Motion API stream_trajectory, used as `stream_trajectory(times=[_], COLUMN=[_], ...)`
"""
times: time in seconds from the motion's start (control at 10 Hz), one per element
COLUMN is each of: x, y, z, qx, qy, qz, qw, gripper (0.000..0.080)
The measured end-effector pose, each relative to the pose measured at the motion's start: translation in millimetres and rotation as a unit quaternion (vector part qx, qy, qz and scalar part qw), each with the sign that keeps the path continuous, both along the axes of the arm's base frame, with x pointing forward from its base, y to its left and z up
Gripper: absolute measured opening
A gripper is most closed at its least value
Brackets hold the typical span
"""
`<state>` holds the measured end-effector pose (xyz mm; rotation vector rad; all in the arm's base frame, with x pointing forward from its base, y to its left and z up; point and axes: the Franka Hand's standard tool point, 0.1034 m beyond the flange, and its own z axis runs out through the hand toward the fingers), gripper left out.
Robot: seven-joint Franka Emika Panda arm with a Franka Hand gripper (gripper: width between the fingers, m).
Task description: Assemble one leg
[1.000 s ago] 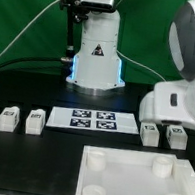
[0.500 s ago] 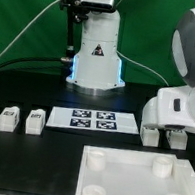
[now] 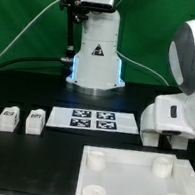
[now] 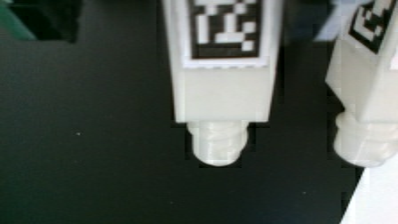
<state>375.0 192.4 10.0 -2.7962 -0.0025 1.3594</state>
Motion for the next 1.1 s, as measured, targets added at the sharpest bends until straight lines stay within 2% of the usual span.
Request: stream_trajectory(times=[0.1,0.2,0.3,1.1], x=[0.0,0.0,0.0,0.0], y=[0.0,0.0,0.0,0.0], z=[0.0,0.0,0.0,0.0], qx=[0.000,0.000,0.000,0.000], qy=[0.000,0.000,0.000,0.000], qz=[0.000,0.000,0.000,0.000], qw=[1.000,1.000,1.000,1.000], gripper=[0.0404,0.0404,0.0289,0.0291])
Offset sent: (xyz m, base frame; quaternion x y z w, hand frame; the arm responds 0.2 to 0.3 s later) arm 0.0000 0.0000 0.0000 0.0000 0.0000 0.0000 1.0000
